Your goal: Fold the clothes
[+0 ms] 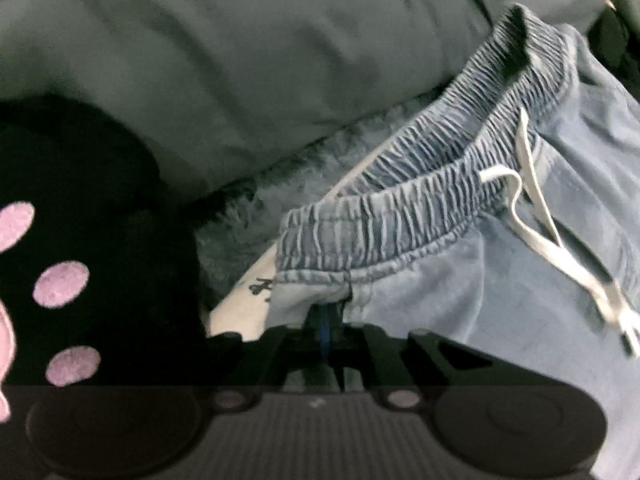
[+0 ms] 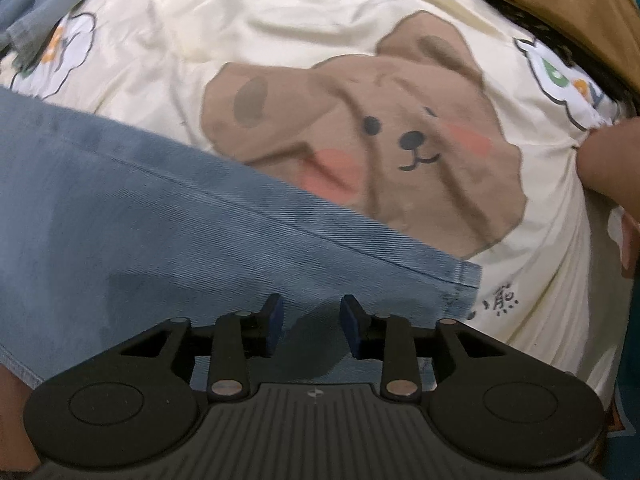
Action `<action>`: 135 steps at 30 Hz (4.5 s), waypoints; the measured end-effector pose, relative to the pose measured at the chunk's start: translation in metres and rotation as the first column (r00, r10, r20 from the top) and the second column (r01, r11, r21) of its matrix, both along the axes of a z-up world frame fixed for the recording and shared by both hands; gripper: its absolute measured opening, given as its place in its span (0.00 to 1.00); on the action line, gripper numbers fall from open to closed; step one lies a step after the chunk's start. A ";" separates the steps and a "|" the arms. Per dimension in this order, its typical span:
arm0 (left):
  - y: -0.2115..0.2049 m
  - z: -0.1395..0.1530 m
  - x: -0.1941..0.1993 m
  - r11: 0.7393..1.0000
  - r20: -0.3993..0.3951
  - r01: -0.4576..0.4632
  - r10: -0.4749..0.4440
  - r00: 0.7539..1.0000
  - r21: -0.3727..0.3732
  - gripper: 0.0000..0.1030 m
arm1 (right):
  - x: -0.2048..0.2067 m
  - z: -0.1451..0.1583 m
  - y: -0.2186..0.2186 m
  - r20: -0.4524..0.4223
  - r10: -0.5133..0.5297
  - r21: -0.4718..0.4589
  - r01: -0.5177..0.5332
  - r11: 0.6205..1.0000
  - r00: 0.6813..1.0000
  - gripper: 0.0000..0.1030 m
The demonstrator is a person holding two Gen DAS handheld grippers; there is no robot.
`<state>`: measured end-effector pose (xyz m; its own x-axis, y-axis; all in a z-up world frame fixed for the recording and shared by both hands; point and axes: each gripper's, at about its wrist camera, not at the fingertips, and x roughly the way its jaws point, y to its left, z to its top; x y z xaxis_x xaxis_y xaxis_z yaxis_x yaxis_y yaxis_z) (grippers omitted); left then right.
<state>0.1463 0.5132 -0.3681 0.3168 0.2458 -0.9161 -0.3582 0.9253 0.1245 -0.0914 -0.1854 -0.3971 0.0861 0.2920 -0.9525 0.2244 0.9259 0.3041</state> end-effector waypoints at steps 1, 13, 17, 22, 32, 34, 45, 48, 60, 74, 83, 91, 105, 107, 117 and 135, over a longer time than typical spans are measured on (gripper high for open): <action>-0.002 0.006 0.000 1.000 0.000 -0.010 0.010 1.000 0.002 0.03 | 0.001 0.000 0.003 0.001 0.006 0.003 -0.006 1.000 1.000 0.38; -0.040 0.071 -0.007 0.992 0.077 0.044 -0.035 0.996 -0.121 0.08 | 0.008 -0.002 0.029 -0.024 0.026 0.034 -0.025 0.999 0.999 0.43; -0.056 0.045 -0.001 0.989 0.005 0.065 -0.065 0.998 -0.132 0.11 | 0.009 -0.004 0.034 -0.037 0.030 0.034 -0.029 0.999 0.999 0.44; -0.044 0.014 0.001 0.996 -0.025 0.006 -0.008 1.000 -0.084 0.05 | 0.011 -0.007 0.039 -0.073 0.033 0.036 -0.030 0.999 0.997 0.49; -0.027 0.013 0.024 0.996 -0.043 -0.067 0.065 0.997 -0.062 0.03 | 0.008 -0.020 0.047 -0.183 0.049 0.048 -0.041 0.998 0.982 0.55; -0.025 0.016 0.028 0.994 -0.047 -0.083 0.080 0.996 -0.067 0.03 | 0.008 -0.022 0.047 -0.220 0.041 0.056 -0.029 0.998 0.975 0.55; -0.048 0.056 -0.028 0.988 -0.098 -0.052 0.038 0.995 -0.146 0.08 | 0.038 0.003 0.060 -0.157 0.020 0.122 -0.001 0.993 0.987 0.54; -0.057 0.046 -0.038 0.983 -0.122 -0.035 0.012 0.992 -0.181 0.08 | 0.046 0.003 0.071 -0.153 0.017 0.148 0.006 0.989 0.988 0.54; -0.062 0.053 -0.033 0.994 -0.062 -0.043 0.037 0.997 -0.104 0.04 | 0.071 0.014 0.088 -0.150 0.009 0.135 0.012 0.991 0.989 0.53; -0.110 0.070 -0.023 0.984 0.034 0.109 -0.105 0.994 -0.143 0.09 | 0.128 0.071 0.066 0.114 -0.063 0.139 0.047 0.989 0.991 0.54; -0.134 0.065 -0.036 0.971 0.048 0.168 -0.162 0.986 -0.169 0.18 | 0.195 0.106 0.065 0.249 -0.127 0.208 0.075 0.975 0.960 0.54; -0.143 0.062 -0.052 0.969 0.073 0.157 -0.145 0.987 -0.191 0.31 | 0.269 0.113 0.117 0.337 -0.131 0.252 0.045 0.967 0.932 0.54; -0.166 0.050 -0.083 0.947 0.097 0.140 -0.117 0.988 -0.288 0.33 | 0.313 0.108 0.168 0.423 -0.121 0.167 0.054 0.984 0.898 0.23; -0.169 0.048 -0.082 0.942 0.099 0.149 -0.125 0.987 -0.300 0.33 | 0.312 0.109 0.161 0.426 -0.102 0.143 0.045 0.989 0.899 0.17; -0.192 0.045 -0.071 0.915 0.117 0.218 -0.189 0.975 -0.339 0.33 | 0.298 0.128 0.080 0.443 -0.053 -0.064 0.090 0.994 0.895 0.06; -0.194 0.046 -0.077 0.927 0.084 0.235 -0.220 0.972 -0.293 0.33 | 0.324 0.161 -0.079 0.506 0.072 -0.422 0.174 0.890 0.859 0.05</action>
